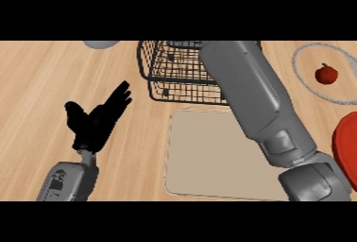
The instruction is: Pick the can from the tray and place it in the tiered basket
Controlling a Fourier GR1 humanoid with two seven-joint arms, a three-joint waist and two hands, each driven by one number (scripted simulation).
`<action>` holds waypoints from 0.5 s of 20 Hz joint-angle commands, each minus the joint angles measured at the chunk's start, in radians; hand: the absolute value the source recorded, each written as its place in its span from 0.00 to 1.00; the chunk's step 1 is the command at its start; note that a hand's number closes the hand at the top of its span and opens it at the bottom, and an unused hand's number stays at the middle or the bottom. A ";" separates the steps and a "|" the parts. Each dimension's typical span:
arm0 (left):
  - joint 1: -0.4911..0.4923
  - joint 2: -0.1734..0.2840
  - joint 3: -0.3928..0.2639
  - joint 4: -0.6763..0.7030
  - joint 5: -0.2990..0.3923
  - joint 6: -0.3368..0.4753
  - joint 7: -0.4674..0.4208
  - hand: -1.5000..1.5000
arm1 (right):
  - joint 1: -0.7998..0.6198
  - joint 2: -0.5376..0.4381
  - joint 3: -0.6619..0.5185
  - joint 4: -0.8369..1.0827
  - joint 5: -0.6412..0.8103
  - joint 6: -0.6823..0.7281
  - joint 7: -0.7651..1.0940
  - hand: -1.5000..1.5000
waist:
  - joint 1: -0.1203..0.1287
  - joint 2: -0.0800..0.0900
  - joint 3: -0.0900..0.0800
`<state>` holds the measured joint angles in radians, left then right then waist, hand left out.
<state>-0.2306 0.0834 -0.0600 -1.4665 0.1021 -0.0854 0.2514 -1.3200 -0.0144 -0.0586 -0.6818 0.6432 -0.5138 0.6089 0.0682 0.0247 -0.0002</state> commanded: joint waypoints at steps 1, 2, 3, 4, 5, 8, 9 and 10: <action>0.047 -0.022 -0.043 -0.046 -0.018 0.001 -0.010 0.50 | -0.028 0.014 -0.064 0.094 -0.093 -0.046 -0.178 0.00 | 0.020 0.002 0.000; 0.017 -0.017 -0.036 0.000 -0.025 -0.005 -0.025 0.50 | 0.003 0.014 -0.034 0.117 -0.139 -0.077 -0.230 0.00 | 0.026 0.007 0.000; 0.004 -0.005 -0.016 -0.020 -0.004 -0.006 0.014 0.50 | -0.047 0.014 -0.038 0.136 -0.148 -0.084 -0.234 0.00 | 0.028 0.004 0.000; -0.018 -0.026 -0.015 0.009 0.004 -0.005 -0.008 0.50 | -0.036 0.014 -0.028 0.153 -0.162 -0.103 -0.285 0.00 | 0.033 0.009 -0.001; -0.053 -0.017 -0.002 0.036 -0.001 -0.003 -0.003 0.50 | -0.046 0.014 -0.017 0.164 -0.182 -0.111 -0.316 0.00 | 0.021 0.006 -0.001; 0.008 -0.003 -0.020 -0.005 0.004 -0.032 -0.008 0.50 | -0.121 0.014 -0.039 0.198 -0.178 -0.184 -0.347 0.00 | 0.035 0.004 -0.001; 0.023 -0.005 -0.025 -0.015 -0.008 -0.020 -0.007 0.50 | -0.106 0.014 -0.069 0.199 -0.177 -0.226 -0.384 0.00 | 0.025 0.003 -0.001; -0.015 -0.030 -0.022 0.003 -0.025 0.021 0.000 0.50 | -0.136 0.007 -0.082 0.235 -0.144 -0.229 -0.379 0.00 | 0.009 0.004 -0.001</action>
<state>-0.2310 0.0705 -0.0795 -1.4716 0.0918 -0.0899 0.2499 -1.4092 -0.0029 -0.1131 -0.5067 0.4944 -0.6682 0.2933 0.0889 0.0288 -0.0011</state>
